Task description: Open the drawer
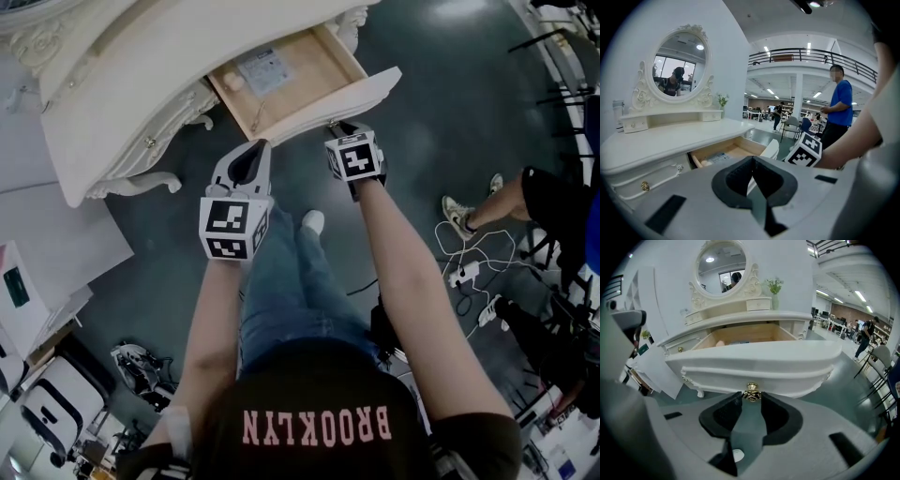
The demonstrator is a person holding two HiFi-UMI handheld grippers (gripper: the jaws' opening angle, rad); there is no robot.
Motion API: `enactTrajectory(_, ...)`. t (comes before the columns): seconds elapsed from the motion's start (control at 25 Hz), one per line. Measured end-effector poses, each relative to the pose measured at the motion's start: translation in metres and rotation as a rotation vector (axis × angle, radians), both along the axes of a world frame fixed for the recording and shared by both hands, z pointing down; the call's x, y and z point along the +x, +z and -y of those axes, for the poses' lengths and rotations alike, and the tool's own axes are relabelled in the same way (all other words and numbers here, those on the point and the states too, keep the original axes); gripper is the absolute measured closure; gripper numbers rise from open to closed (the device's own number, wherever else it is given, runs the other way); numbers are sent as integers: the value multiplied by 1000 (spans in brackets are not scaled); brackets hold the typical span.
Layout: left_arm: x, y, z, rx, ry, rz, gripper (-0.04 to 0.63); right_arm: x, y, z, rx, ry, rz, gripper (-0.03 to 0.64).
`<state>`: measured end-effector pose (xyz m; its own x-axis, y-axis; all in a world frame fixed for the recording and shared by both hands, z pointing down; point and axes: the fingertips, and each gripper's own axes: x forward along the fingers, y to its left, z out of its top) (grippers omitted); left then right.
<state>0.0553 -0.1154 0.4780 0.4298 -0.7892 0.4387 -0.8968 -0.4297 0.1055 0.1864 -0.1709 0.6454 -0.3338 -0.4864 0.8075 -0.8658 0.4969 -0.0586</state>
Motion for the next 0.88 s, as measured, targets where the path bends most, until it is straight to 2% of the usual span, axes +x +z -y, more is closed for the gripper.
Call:
enactTrajectory(0.16,6,-4,-4,9,3,3,591,5,-1,-5,-14,9,-20,511)
enactTrajectory(0.2,7,-5,-4,12,2,3,591,11,0,-8,-17,13,-36,611)
enactTrajectory(0.24,8,-7,-5,14,1,3,591,16,1,-12,-17,18,-45,620)
enactTrajectory(0.48,12,-19,-8,32,10,8,591,32,-18,-21,29,13,2,621)
enactTrajectory(0.88,12,-45,-6,82,18,18,591,31,-79,-22,150,-30,43,621)
